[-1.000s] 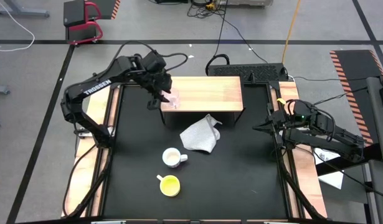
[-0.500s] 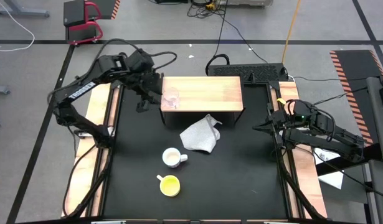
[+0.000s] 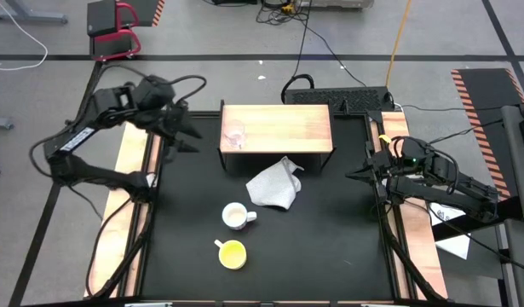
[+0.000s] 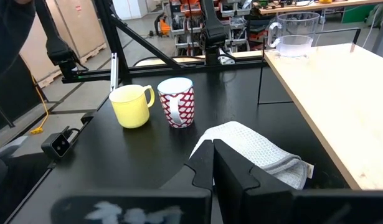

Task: Stack small to large cups/mugs on shelf
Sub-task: Put the yellow mug on the shelf

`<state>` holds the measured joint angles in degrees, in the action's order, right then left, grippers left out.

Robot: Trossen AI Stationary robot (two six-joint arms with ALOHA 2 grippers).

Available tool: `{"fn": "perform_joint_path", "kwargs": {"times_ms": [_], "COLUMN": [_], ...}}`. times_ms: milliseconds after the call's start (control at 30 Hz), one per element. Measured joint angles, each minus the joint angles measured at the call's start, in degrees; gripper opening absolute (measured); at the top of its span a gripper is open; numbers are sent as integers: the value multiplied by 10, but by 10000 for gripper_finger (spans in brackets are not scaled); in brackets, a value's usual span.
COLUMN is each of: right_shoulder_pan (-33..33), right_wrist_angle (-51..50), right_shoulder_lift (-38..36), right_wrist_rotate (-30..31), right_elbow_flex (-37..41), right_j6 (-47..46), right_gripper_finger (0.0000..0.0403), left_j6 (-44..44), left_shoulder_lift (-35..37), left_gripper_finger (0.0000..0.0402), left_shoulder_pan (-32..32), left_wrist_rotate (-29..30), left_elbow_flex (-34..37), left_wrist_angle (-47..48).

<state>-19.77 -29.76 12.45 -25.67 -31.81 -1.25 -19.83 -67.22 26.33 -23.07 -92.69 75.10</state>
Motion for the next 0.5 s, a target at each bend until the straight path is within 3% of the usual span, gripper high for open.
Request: {"fn": "perform_joint_path", "kwargs": {"times_ms": [300,500], "right_shoulder_pan": [0,0], "right_wrist_angle": [0,0], "right_shoulder_lift": [0,0], "right_wrist_rotate": [0,0], "right_elbow_flex": [0,0], "right_j6": [0,0], "right_gripper_finger": [0,0], "left_j6": [30,46], "left_shoulder_lift": [86,165], "left_gripper_finger": [209,209], "left_shoulder_pan": [-17,-50], "left_wrist_rotate": [-10,-36], "left_elbow_flex": [67,149], "left_wrist_angle": [-21,-100]}}
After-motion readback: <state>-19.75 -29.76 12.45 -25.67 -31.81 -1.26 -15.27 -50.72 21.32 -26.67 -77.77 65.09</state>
